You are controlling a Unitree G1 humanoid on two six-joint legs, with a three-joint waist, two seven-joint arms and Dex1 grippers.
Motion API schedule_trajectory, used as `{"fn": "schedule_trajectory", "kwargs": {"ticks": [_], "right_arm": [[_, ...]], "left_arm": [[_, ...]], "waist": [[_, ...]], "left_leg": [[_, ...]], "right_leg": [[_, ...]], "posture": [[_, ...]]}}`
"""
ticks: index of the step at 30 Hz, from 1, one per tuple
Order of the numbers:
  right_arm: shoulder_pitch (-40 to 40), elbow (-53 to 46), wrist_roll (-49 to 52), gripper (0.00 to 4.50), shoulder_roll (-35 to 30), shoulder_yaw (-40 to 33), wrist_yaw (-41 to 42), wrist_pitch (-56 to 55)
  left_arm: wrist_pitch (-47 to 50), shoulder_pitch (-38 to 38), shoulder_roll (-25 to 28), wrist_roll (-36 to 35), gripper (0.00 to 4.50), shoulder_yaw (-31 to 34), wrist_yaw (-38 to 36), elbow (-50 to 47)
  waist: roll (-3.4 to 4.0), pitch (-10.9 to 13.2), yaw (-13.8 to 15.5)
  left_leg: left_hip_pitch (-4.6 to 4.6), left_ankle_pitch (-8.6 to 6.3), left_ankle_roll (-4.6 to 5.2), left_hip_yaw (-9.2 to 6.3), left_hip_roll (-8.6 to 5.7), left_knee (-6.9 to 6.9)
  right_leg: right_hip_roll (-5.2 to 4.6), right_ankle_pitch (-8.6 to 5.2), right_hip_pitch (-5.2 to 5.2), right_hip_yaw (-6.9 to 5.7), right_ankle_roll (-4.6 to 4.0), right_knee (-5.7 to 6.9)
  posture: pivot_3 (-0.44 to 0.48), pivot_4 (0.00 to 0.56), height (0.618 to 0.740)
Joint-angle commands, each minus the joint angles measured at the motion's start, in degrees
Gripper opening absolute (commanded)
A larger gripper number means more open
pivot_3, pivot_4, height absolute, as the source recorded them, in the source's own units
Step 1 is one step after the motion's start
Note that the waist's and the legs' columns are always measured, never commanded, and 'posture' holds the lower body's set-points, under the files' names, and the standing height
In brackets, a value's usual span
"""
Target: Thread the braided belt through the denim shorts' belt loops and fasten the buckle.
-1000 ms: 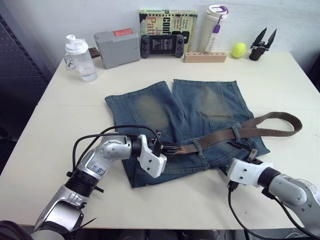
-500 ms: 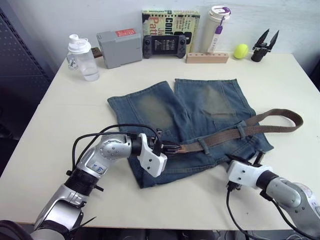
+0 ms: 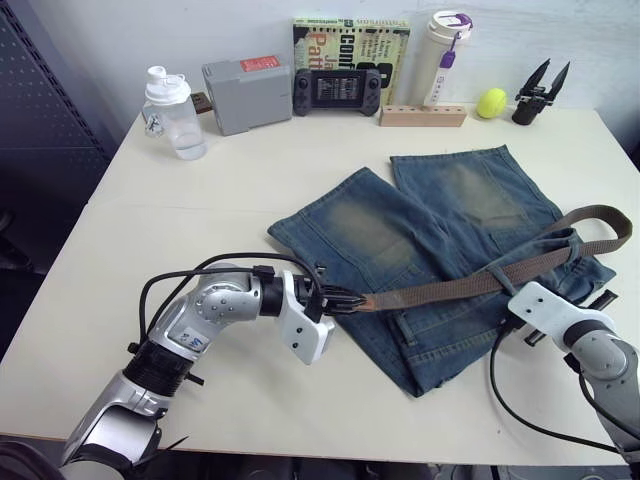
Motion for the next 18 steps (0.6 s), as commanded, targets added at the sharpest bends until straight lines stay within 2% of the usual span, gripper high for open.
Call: {"fn": "schedule_trajectory", "kwargs": {"ticks": [1,7,11,12,13,16,18], "right_arm": [[-0.01,-1.42,-1.01,0.02,1.66,0.67,0.50,2.19],[0.99,-6.15,3.00,0.02,4.51,-1.07,3.80,2.40],[4.73,-9.35,5.42,1.60,2.05,-6.70,9.05,2.85],[5.78,-9.87,6.47,2.28,0.88,-8.86,10.87,1.97],[6.54,-10.53,8.20,2.58,0.03,-11.13,13.05,1.76],[7.99,-13.10,15.17,3.95,-2.48,-18.17,20.96,1.76],[7.54,-14.66,19.56,4.39,-2.95,-21.48,24.46,3.96]], "left_arm": [[-0.13,0.32,0.52,-0.88,0.00,0.39,0.31,-2.28],[-0.12,0.20,0.43,-0.92,0.00,0.76,0.72,-1.63],[-0.38,-0.02,0.58,-0.75,0.00,1.02,1.02,-0.95],[-0.46,-0.03,0.57,-0.87,0.00,1.07,1.10,-0.84],[-0.52,-0.03,0.53,-0.97,0.00,1.12,1.22,-0.73],[-0.88,0.14,0.36,-1.40,0.00,1.23,1.60,-0.52],[-1.30,0.16,0.28,-1.45,0.00,1.30,1.95,-0.36]], "waist": [[0.00,0.00,-0.16],[0.00,0.00,-0.41],[0.01,-0.01,-0.45],[0.01,-0.01,-0.43],[0.01,-0.01,-0.43],[0.02,0.00,-0.36],[0.02,0.01,-0.39]], "left_leg": [[0.00,0.00,0.00,0.00,0.00,0.00],[0.02,0.00,-0.02,0.00,0.06,-0.01],[0.03,0.00,-0.03,0.02,0.07,-0.03],[0.02,0.00,-0.03,0.04,0.06,-0.02],[0.04,0.00,-0.03,0.04,0.06,-0.02],[0.05,0.00,-0.03,0.06,0.06,-0.02],[0.06,0.00,-0.02,0.08,0.06,-0.03]], "right_leg": [[0.00,0.00,-0.01,0.00,0.00,0.00],[0.08,0.00,0.00,0.01,0.00,0.00],[0.11,0.00,-0.02,0.03,0.00,0.00],[0.10,0.00,-0.02,0.06,0.00,0.00],[0.10,0.00,-0.01,0.06,0.00,0.00],[0.10,0.00,-0.01,0.09,0.00,0.00],[0.11,0.00,-0.01,0.09,0.00,0.00]], "posture": [[0.000,0.150,0.731],[0.000,0.150,0.731],[0.000,0.150,0.731],[0.000,0.150,0.731],[0.000,0.150,0.731],[0.000,0.150,0.731],[0.000,0.150,0.731]]}}
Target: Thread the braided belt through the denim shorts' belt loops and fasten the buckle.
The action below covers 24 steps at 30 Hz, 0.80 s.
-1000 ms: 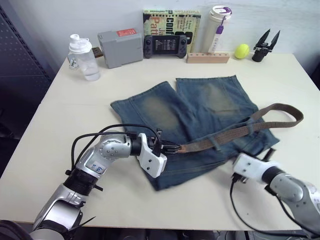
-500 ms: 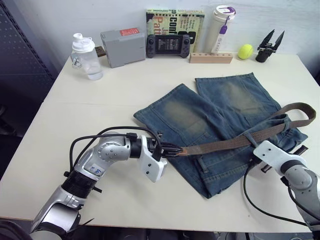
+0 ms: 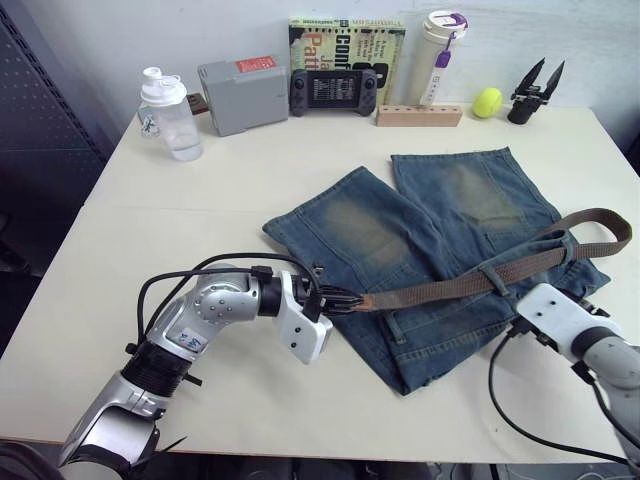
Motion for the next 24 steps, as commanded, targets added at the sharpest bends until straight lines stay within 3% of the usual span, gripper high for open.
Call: {"fn": "schedule_trajectory", "kwargs": {"ticks": [1,2,6,8,10,15,16,20,24], "right_arm": [[-1.78,-6.13,11.97,4.39,-1.03,-8.83,8.69,6.93],[-2.87,-7.86,16.45,4.39,-0.76,-10.47,10.64,11.67],[-10.15,-15.75,47.61,4.39,5.30,-19.48,16.04,47.39],[-13.61,-16.04,55.40,4.39,9.09,-23.06,16.04,59.59],[-16.49,-13.36,60.77,4.39,16.06,-24.79,9.93,65.13],[-16.52,-7.33,81.07,4.39,31.48,-25.64,-12.13,66.13],[-13.40,-6.26,89.92,4.39,33.40,-22.23,-20.71,61.37],[-4.79,-6.51,114.68,4.39,32.43,-9.50,-44.62,42.01],[-4.07,-8.00,120.95,4.39,33.93,-2.50,-56.66,26.94]], "left_arm": [[-1.58,0.01,-0.37,-1.33,0.00,1.23,1.88,-0.49],[-2.07,0.02,-0.52,-1.22,0.00,1.34,2.41,-0.32],[-4.28,0.04,-1.27,-1.17,0.00,1.46,4.16,0.19],[-5.59,0.15,-1.44,-0.84,0.00,1.35,4.96,0.45],[-8.35,0.45,-1.42,0.54,0.00,1.09,6.25,0.95],[-11.99,1.27,-1.41,3.75,0.00,0.60,8.78,2.25],[-12.05,1.49,-1.46,3.84,0.00,0.58,9.05,2.12],[-12.15,1.72,-1.33,4.05,0.00,0.41,9.57,1.76],[-12.58,1.55,-1.06,4.37,0.00,0.28,9.81,2.04]], "waist": [[0.02,0.01,-0.03],[0.02,0.01,-0.13],[0.01,0.01,-0.16],[0.02,0.01,-0.02],[0.01,0.00,0.29],[0.00,-0.01,0.14],[0.02,-0.02,0.10],[0.11,-0.02,-0.10],[0.09,-0.04,-1.14]], "left_leg": [[0.00,0.00,0.00,0.01,0.00,0.00],[0.02,0.00,0.00,0.01,0.00,0.00],[0.03,0.00,0.00,-0.36,0.08,0.01],[0.01,0.00,0.00,-0.57,0.08,0.03],[-0.01,-0.01,0.02,-0.58,0.03,0.06],[-0.01,-0.02,0.02,-0.55,-0.06,0.01],[-0.01,-0.02,0.02,-0.51,-0.06,-0.02],[0.00,-0.01,0.01,-0.50,-0.06,-0.04],[0.10,-0.01,0.01,-0.12,-0.04,0.01]], "right_leg": [[0.00,0.00,-0.01,0.02,0.00,0.01],[0.00,0.00,-0.01,0.03,0.00,0.02],[0.02,0.02,-0.01,0.03,-0.04,0.06],[0.03,0.04,-0.02,0.01,-0.07,0.06],[-0.04,0.05,-0.01,0.00,-0.08,0.05],[-0.09,0.05,-0.05,0.01,-0.08,0.10],[-0.08,0.05,-0.09,0.03,-0.08,0.13],[-0.08,0.05,-0.11,0.00,-0.09,0.22],[-0.07,0.06,-0.06,0.15,-0.06,0.21]], "posture": [[0.000,0.150,0.731],[0.000,0.150,0.731],[0.000,0.150,0.731],[0.000,0.150,0.731],[0.000,0.150,0.731],[0.000,0.150,0.731],[0.000,0.150,0.731],[0.000,0.150,0.731],[0.000,0.150,0.731]]}}
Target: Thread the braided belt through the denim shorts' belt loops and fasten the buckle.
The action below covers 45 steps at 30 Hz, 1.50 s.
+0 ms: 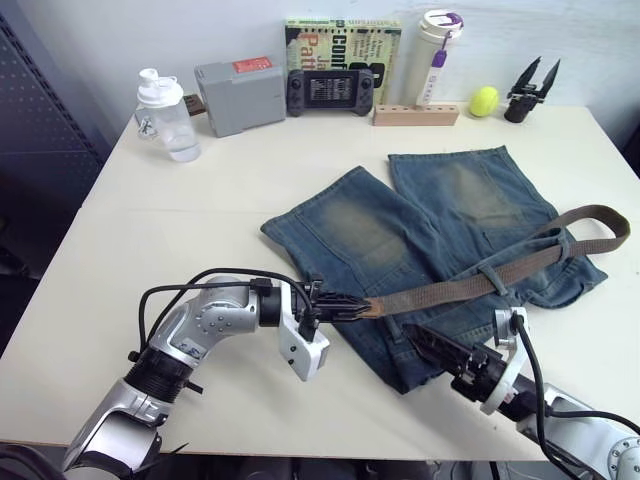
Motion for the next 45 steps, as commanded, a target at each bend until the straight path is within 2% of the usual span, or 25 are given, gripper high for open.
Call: {"fn": "schedule_trajectory", "kwargs": {"ticks": [1,4,10,13,21,26,28,29,32,35,45], "right_arm": [[-0.64,-2.74,5.26,4.39,1.19,4.78,-8.94,-12.33],[-0.74,-3.59,5.26,4.39,1.52,7.56,-11.57,-17.51],[-1.81,-3.38,5.26,4.39,2.32,8.23,-13.51,-24.22],[-1.24,-3.49,5.26,3.58,0.96,8.43,-13.58,-24.80],[-2.01,-3.74,5.26,0.04,0.67,10.81,-14.24,-27.27],[-3.62,-3.31,5.26,0.00,1.59,11.54,-15.19,-29.70],[-3.90,-3.01,5.26,0.00,1.12,11.63,-15.15,-30.09],[-4.08,-2.94,5.26,0.00,1.45,10.80,-14.75,-30.55],[-3.79,-2.60,5.26,0.00,0.24,7.24,-12.18,-30.14],[-3.33,-1.28,5.26,0.00,-1.81,3.77,-9.77,-28.32],[-4.14,6.23,5.26,0.00,-7.24,-1.96,-4.51,-22.04]], "left_arm": [[-1.15,-0.46,0.05,-0.16,0.00,0.17,1.07,-0.50],[-1.36,-0.66,-0.23,-0.04,0.00,-0.03,1.31,-0.40],[-1.46,-0.92,-0.15,0.17,0.00,-0.28,1.39,-0.22],[-1.40,-0.87,-0.14,0.16,0.00,-0.43,1.27,-0.32],[-1.06,-1.05,0.00,-0.48,0.00,-0.60,0.93,0.13],[1.86,-0.91,-0.43,-4.57,2.11,-0.42,-0.37,0.66],[5.82,-0.01,0.09,-7.39,3.01,-1.18,-3.22,-0.25],[9.19,1.26,0.60,-11.05,3.45,-1.20,-5.25,-1.84],[23.28,5.31,2.30,-24.48,3.45,0.76,-10.45,-8.78],[31.50,8.38,4.99,-30.21,3.45,2.15,-13.84,-13.59],[40.08,12.90,5.67,-32.07,3.45,4.41,-15.07,-19.16]], "waist": [[0.02,-0.01,-0.26],[0.03,-0.01,-0.24],[0.03,-0.01,-0.14],[0.04,-0.01,-0.18],[0.04,-0.01,-0.17],[0.04,-0.01,-0.18],[0.04,-0.01,-0.18],[0.04,0.00,-0.20],[0.10,0.03,-0.43],[0.14,0.05,-0.22],[0.19,0.05,-0.19]], "left_leg": [[0.01,0.00,0.00,0.04,0.02,-0.02],[-0.01,-0.01,-0.02,0.06,0.06,-0.12],[-0.06,-0.01,-0.01,0.11,0.05,-0.06],[-0.06,-0.01,-0.01,0.09,0.08,-0.08],[-0.05,-0.03,0.02,0.03,0.14,-0.09],[-0.05,-0.03,0.03,-0.02,0.17,-0.08],[-0.05,-0.03,0.03,-0.03,0.17,-0.08],[-0.06,-0.03,0.03,-0.02,0.17,-0.08],[-0.06,-0.04,0.05,-0.02,0.28,-0.10],[-0.07,-0.04,0.05,-0.05,0.33,-0.07],[-0.06,-0.07,0.10,0.00,0.23,-0.07]], "right_leg": [[0.02,0.00,-0.02,0.00,0.00,0.00],[0.05,-0.01,-0.13,0.05,0.00,-0.03],[0.02,0.00,-0.12,0.06,0.00,-0.07],[0.03,0.00,-0.13,0.06,0.00,-0.07],[0.02,0.00,-0.15,0.11,0.00,-0.07],[0.00,0.00,-0.16,0.14,0.00,-0.06],[0.00,0.00,-0.17,0.13,0.00,-0.06],[0.00,0.00,-0.17,0.13,0.00,-0.06],[-0.01,0.00,-0.21,0.18,0.00,-0.06],[-0.04,0.00,-0.22,0.20,-0.01,-0.05],[-0.03,0.00,-0.21,0.30,-0.01,-0.03]], "posture": [[0.000,0.150,0.731],[0.000,0.150,0.731],[0.000,0.150,0.731],[0.000,0.150,0.731],[0.000,0.150,0.731],[0.000,0.150,0.731],[0.000,0.150,0.731],[0.000,0.150,0.731],[0.000,0.150,0.731],[0.000,0.150,0.731],[0.000,0.150,0.731]]}}
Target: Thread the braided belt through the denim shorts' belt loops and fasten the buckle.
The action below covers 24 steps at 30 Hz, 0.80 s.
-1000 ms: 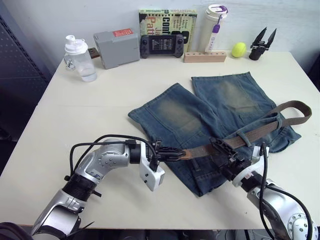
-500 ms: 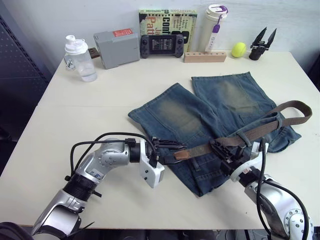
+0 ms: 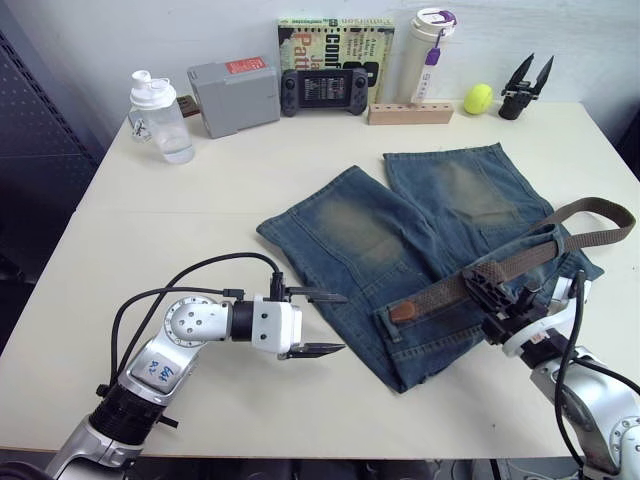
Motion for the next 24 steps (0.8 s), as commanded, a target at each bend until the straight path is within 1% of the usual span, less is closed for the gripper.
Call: {"fn": "schedule_trajectory", "kwargs": {"ticks": [1,4,10,18,24], "right_arm": [[-0.27,1.57,1.03,0.00,-1.34,-2.23,1.95,1.61],[-0.38,2.39,1.03,0.00,-1.91,-2.40,2.58,2.60],[0.02,2.16,1.03,0.00,-2.31,0.84,2.02,2.16],[0.70,0.06,-4.86,0.00,-1.16,5.43,4.32,0.84],[-0.22,-0.26,-9.57,0.00,-1.62,5.02,6.30,-1.42]], "left_arm": [[2.36,1.30,-0.08,-2.41,3.45,1.70,-0.81,-4.01],[3.05,1.97,0.01,-2.30,3.45,2.26,-1.18,-4.59],[3.55,2.31,-0.27,-1.82,3.45,3.15,-1.41,-4.84],[4.04,2.46,-0.30,-1.74,3.45,3.82,-1.29,-5.06],[4.65,3.03,-0.19,-1.73,3.45,4.08,-1.44,-6.06]], "waist": [[0.00,0.00,-0.05],[0.02,0.01,-0.03],[0.02,0.01,-0.01],[0.03,0.01,-0.02],[0.03,0.01,-0.02]], "left_leg": [[0.00,0.00,0.00,0.00,0.00,0.00],[0.01,0.00,0.00,0.01,0.02,-0.01],[0.00,0.00,0.00,0.02,0.00,-0.01],[0.00,0.00,0.00,0.03,-0.01,-0.01],[0.00,0.00,-0.01,0.03,-0.01,-0.01]], "right_leg": [[0.00,0.00,0.00,0.01,0.00,-0.01],[0.00,0.00,-0.01,0.02,0.00,0.00],[-0.01,0.00,-0.01,0.03,0.00,-0.01],[0.00,0.00,-0.01,0.03,0.00,-0.02],[0.00,0.00,-0.02,0.03,0.00,-0.03]], "posture": [[0.000,0.150,0.731],[0.000,0.150,0.731],[0.000,0.150,0.731],[0.000,0.150,0.731],[0.000,0.150,0.731]]}}
